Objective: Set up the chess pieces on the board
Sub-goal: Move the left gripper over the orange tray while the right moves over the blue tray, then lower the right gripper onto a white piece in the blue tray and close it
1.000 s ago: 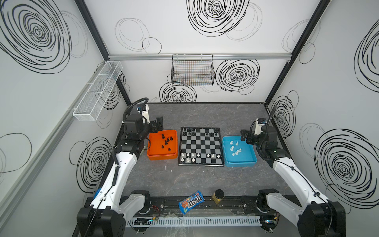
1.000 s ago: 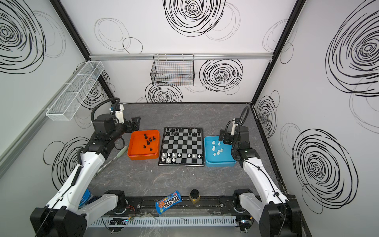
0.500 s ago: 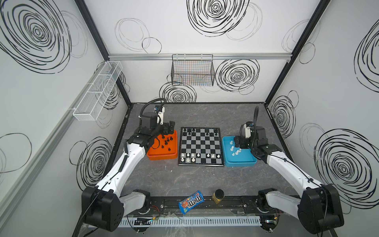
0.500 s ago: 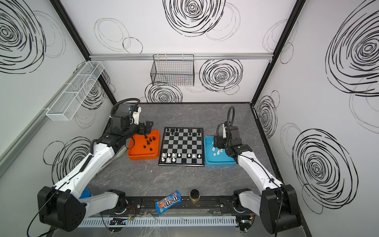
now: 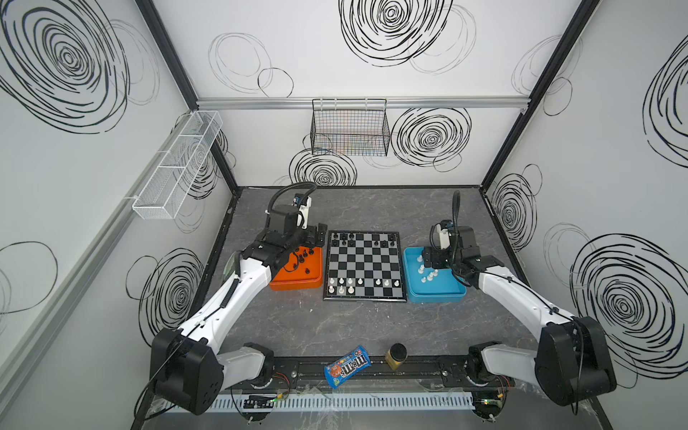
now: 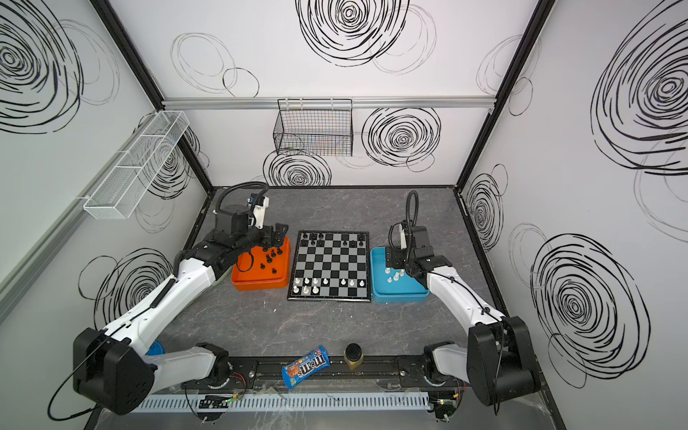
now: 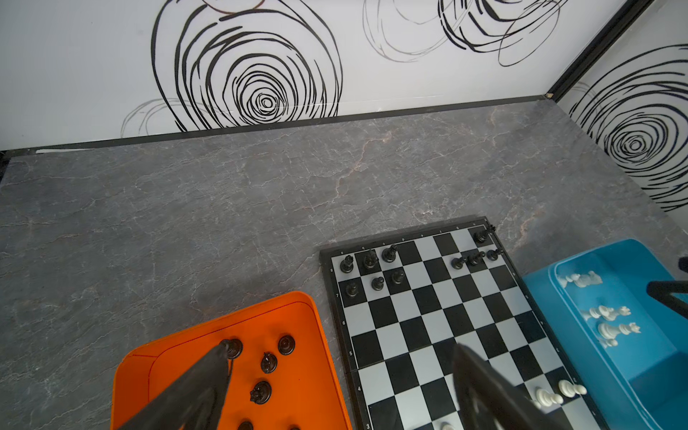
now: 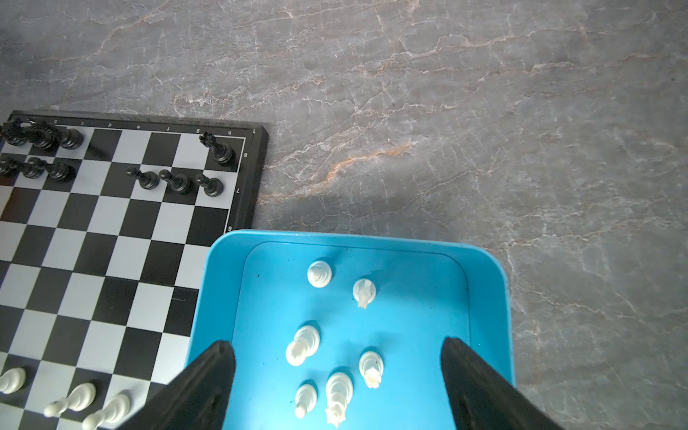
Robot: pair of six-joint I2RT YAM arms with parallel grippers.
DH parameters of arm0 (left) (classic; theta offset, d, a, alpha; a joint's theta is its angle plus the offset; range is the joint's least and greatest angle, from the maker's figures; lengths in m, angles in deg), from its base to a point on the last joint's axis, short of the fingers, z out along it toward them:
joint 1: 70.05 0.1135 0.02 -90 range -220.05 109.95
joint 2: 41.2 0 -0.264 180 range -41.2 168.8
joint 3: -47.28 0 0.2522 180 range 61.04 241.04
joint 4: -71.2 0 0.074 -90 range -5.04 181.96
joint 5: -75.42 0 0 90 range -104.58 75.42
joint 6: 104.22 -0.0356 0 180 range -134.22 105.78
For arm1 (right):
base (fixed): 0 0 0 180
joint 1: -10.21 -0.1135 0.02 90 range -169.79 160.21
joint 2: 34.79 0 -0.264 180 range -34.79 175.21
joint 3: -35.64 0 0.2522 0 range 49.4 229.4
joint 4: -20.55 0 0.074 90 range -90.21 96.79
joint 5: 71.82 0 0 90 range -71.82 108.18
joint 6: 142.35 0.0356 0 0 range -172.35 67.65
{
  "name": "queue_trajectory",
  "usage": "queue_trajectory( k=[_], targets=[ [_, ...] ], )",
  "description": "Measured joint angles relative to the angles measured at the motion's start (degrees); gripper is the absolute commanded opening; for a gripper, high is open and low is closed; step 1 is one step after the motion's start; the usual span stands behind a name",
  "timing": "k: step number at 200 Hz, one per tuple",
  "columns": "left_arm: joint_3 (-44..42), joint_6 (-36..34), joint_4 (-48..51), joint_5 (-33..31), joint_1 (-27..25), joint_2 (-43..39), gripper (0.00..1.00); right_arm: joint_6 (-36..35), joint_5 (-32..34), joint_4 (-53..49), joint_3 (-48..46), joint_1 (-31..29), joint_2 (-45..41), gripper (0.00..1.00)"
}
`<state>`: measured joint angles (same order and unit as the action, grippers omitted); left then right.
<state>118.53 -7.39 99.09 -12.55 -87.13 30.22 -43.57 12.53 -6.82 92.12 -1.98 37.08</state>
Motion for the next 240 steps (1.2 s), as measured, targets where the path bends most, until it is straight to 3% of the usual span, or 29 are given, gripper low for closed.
queue_trajectory(
  k=[79,240],
  targets=[
    [0.0,-0.1,1.2,-2.4,-0.5,0.2,0.96,-0.9,0.7,-1.4,1.1,-2.3,3.8,0.88],
    [-0.9,3.5,1.0,-2.6,-1.7,0.2,0.96,-0.3,1.6,-8.5,5.3,-5.9,11.5,0.53]
  ],
)
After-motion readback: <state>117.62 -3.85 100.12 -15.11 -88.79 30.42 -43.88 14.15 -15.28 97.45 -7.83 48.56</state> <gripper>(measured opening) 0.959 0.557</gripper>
